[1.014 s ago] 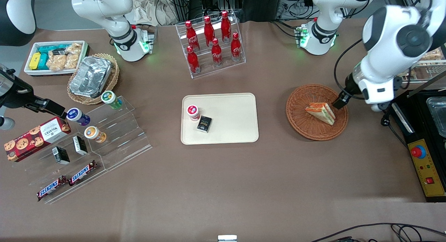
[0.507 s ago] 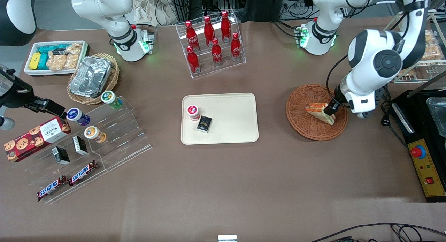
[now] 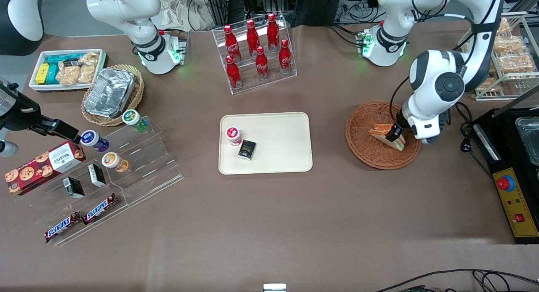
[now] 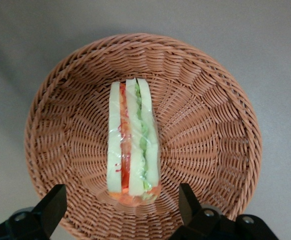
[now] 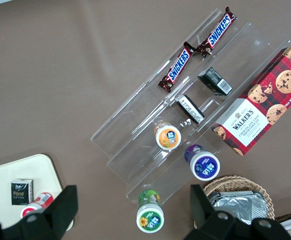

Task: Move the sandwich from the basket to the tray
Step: 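Close the left gripper on the sandwich's upright edge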

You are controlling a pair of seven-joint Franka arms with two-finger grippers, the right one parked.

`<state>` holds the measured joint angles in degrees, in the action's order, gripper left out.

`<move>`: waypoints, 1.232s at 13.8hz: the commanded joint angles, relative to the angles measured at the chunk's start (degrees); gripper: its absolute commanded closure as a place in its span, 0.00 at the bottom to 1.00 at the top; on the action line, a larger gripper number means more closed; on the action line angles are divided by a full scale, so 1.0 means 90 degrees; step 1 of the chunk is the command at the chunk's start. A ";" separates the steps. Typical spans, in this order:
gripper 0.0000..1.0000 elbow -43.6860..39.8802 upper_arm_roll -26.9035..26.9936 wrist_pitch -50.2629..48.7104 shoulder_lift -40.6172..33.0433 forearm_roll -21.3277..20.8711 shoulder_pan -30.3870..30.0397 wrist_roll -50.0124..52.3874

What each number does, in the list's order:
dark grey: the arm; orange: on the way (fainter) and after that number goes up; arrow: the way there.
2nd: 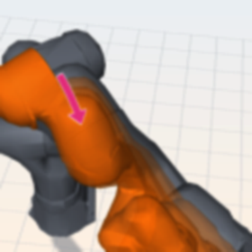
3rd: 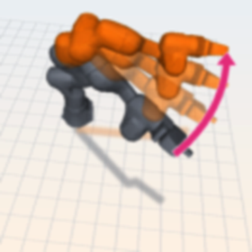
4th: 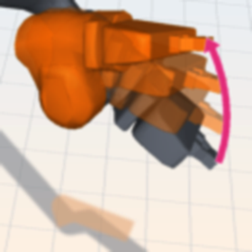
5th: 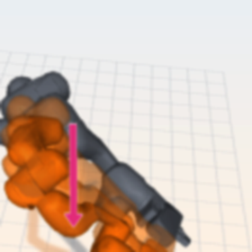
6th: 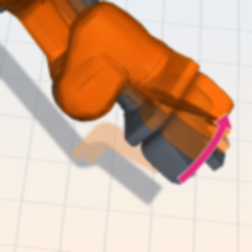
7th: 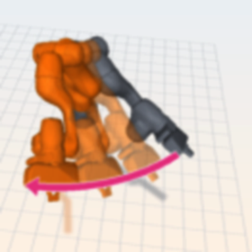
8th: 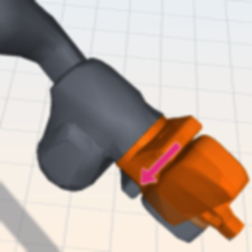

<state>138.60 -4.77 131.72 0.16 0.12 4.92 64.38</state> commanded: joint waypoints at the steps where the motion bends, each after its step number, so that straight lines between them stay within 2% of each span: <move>1: 0.01 0.0301 -0.0017 0.0625 0.0157 0.0064 -0.0019 0.0093; 4: 0.01 0.0595 -0.0007 0.1319 0.0323 0.0064 -0.0019 0.0093; 7: 0.01 0.0605 -0.0007 0.1487 0.0538 0.0045 -0.0010 0.0083; 8: 0.09 0.0605 -0.0007 0.1545 0.0577 0.0045 -0.0010 0.0083; 9: 0.23 0.0615 -0.0007 0.1604 0.0606 0.0045 -0.0019 0.0083; 12: 1.00 0.0605 0.0003 0.1604 0.0636 0.0035 -0.0019 0.0083; 17: 1.00 0.0567 0.0003 0.1517 0.0500 -0.0053 -0.0088 -0.0015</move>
<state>143.65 -4.63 145.20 5.69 0.11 4.65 64.45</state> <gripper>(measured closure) 0.634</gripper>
